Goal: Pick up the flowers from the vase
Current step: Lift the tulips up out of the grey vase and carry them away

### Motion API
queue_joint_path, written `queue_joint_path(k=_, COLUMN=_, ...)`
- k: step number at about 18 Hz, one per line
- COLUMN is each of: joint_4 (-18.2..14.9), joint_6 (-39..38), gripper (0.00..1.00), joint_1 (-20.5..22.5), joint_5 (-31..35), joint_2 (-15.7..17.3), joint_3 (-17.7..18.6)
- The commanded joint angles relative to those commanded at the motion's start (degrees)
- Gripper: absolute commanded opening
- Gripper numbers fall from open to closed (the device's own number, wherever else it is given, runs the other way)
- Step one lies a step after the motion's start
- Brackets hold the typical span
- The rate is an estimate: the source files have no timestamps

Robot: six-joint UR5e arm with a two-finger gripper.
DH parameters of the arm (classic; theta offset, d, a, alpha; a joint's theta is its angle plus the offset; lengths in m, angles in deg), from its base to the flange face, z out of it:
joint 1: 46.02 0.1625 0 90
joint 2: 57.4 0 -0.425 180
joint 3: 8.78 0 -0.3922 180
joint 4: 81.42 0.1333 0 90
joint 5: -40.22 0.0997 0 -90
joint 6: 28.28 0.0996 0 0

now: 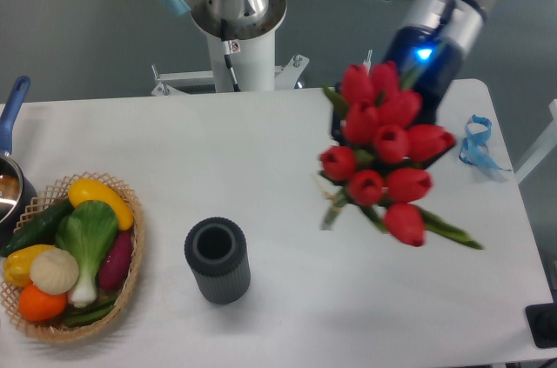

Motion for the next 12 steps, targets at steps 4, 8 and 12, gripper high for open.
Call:
queue_joint_path(k=4, joint_4=-0.09, joint_6=0.09, gripper=0.46, joint_1=0.09, joint_5=0.0, joint_2=-0.09, joint_3=0.26)
queue_joint_path(k=8, joint_4=0.0, joint_6=0.09, gripper=0.46, joint_1=0.09, joint_5=0.0, joint_2=0.0, joint_3=0.62)
queue_joint_path(k=12, joint_4=0.0, joint_6=0.0, gripper=0.46, joint_1=0.36, joint_5=0.0, joint_2=0.17, joint_3=0.79)
